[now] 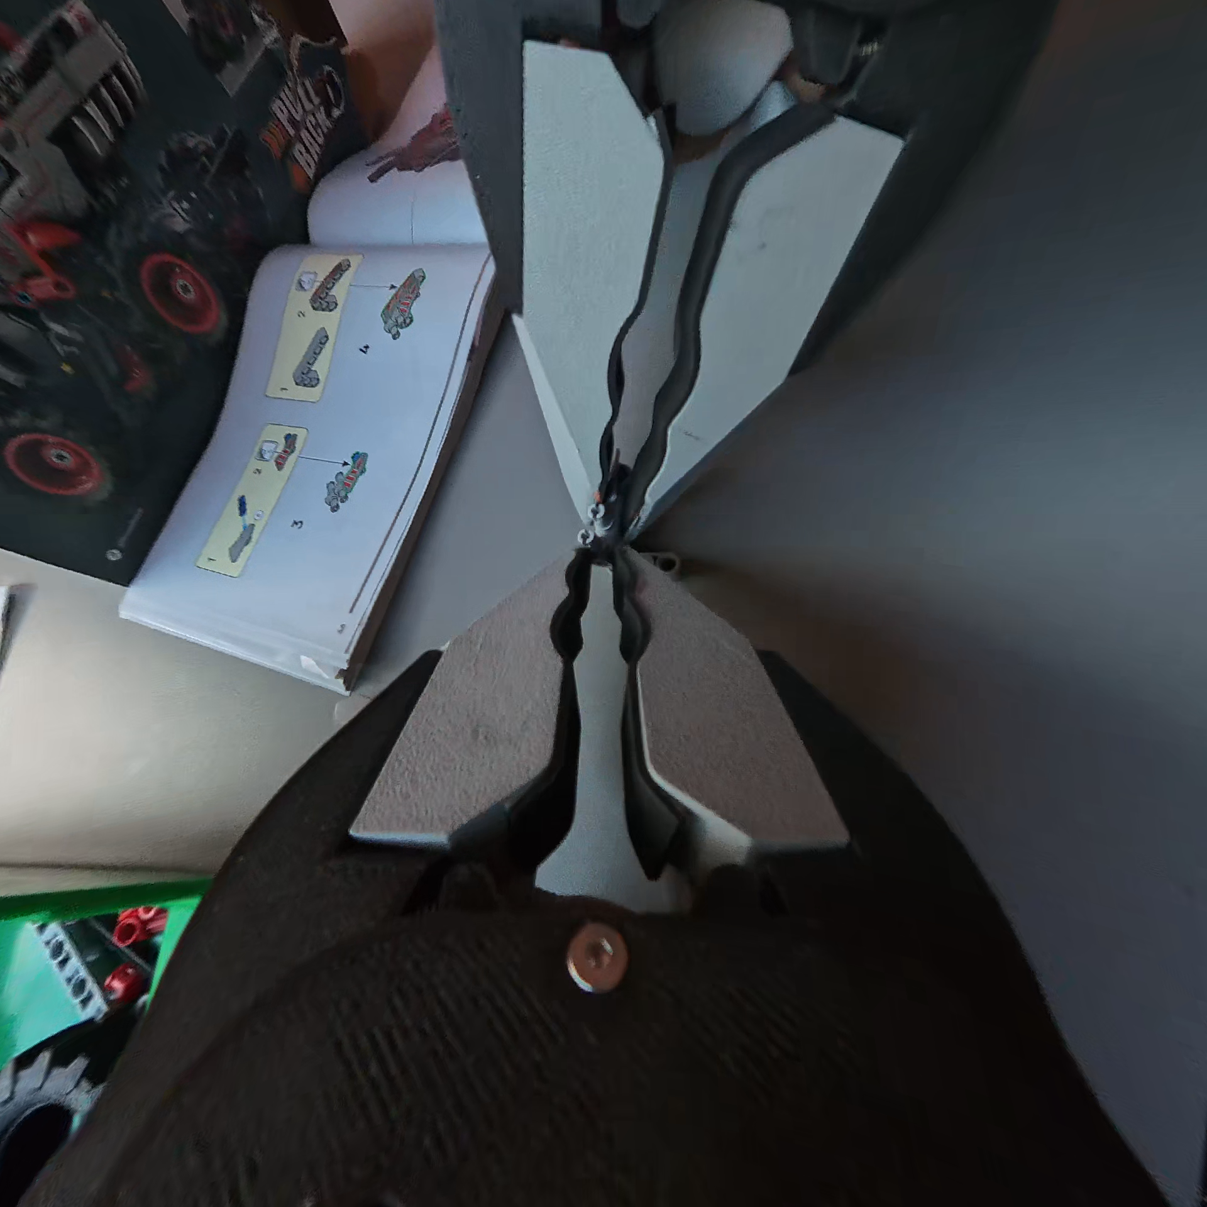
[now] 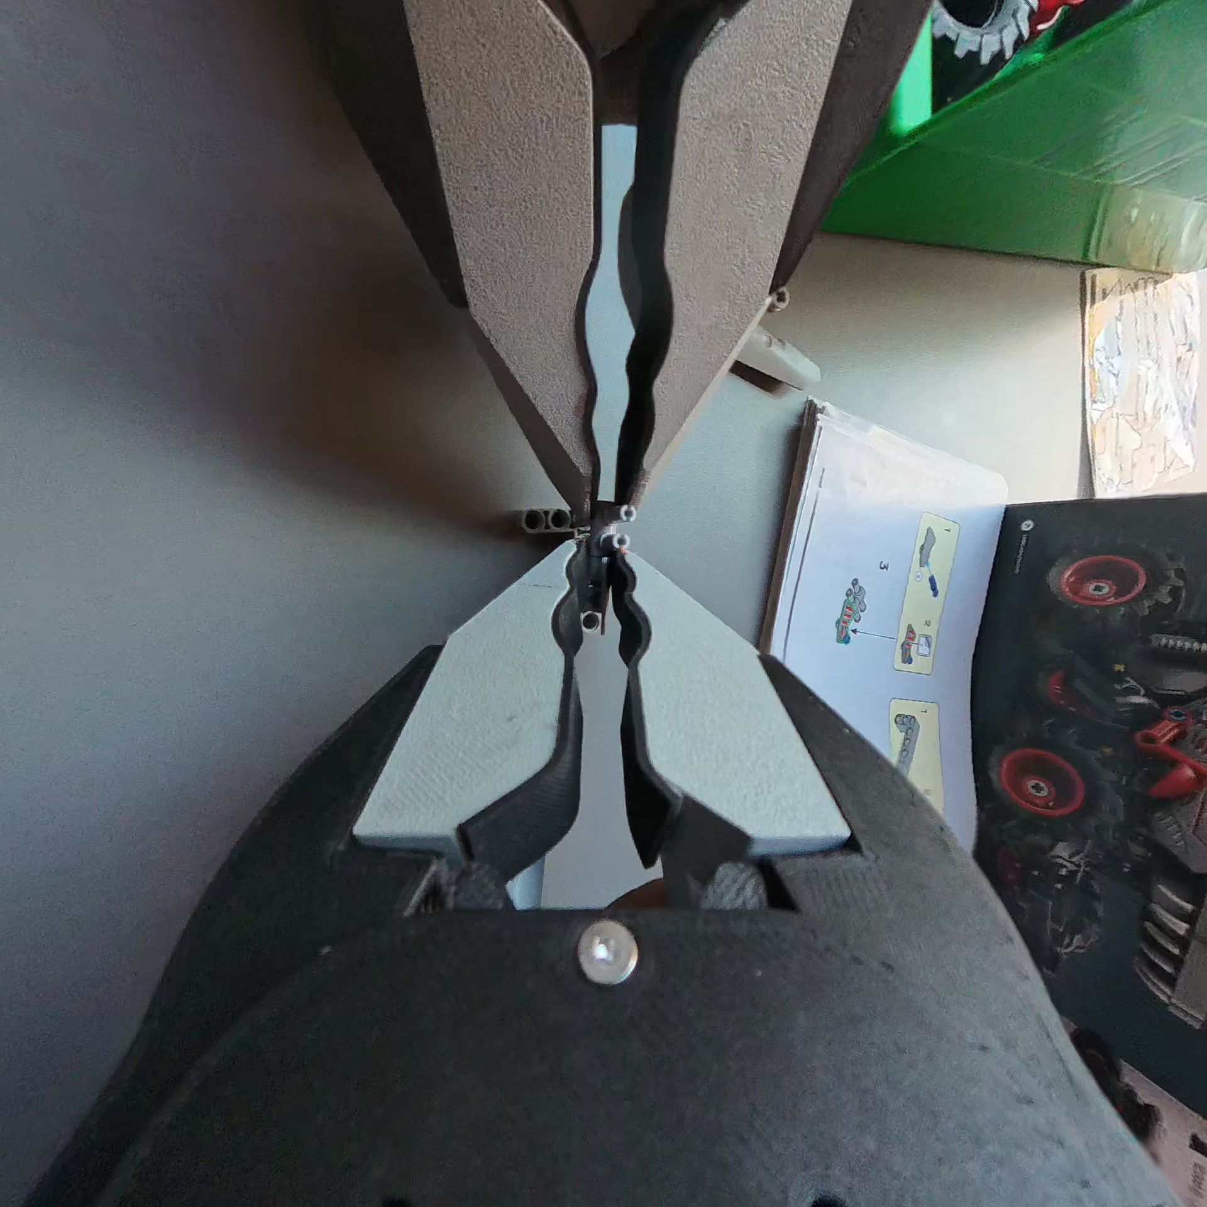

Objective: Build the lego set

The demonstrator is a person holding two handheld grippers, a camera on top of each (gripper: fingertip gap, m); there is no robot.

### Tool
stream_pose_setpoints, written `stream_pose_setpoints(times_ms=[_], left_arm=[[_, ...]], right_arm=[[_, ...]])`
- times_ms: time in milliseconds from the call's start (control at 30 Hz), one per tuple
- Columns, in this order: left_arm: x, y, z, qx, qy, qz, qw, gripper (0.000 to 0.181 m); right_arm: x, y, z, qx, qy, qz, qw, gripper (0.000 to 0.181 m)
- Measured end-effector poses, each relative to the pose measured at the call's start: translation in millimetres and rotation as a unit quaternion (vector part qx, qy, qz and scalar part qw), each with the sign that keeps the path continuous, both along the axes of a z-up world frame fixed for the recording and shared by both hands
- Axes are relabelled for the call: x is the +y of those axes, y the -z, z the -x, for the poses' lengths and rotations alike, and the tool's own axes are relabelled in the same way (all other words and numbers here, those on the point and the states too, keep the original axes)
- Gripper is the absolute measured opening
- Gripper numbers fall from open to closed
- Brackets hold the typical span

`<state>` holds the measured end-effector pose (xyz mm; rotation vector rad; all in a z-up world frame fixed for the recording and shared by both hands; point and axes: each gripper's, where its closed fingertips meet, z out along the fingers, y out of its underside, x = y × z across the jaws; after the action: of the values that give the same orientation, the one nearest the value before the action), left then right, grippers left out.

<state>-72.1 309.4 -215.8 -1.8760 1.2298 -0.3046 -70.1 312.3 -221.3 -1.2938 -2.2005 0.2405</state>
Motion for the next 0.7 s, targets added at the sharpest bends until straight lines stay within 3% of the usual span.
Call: stream_pose_setpoints(times_ms=[33,267,400,533,700], left_arm=[[0,0,0,0.007,-0.003,-0.011,1.000,0.006],[-1,-1,0,0.043,-0.009,-0.074,0.996,0.006],[-4,0,-1,0.073,-0.005,-0.115,0.991,0.005],[-4,0,-2,0.020,-0.020,-0.029,0.999,0.005],[6,0,3,-0.059,-0.055,0.082,0.993,0.005]], right_arm=[[0,0,0,0.000,-0.006,-0.010,1.000,0.005],[-2,-1,1,0.050,-0.012,0.014,0.999,0.005],[-4,1,0,0.060,-0.036,-0.052,0.996,0.005],[-5,2,-1,0.034,-0.018,0.043,0.998,0.004],[1,2,2,-0.054,0.006,0.164,0.985,0.004]])
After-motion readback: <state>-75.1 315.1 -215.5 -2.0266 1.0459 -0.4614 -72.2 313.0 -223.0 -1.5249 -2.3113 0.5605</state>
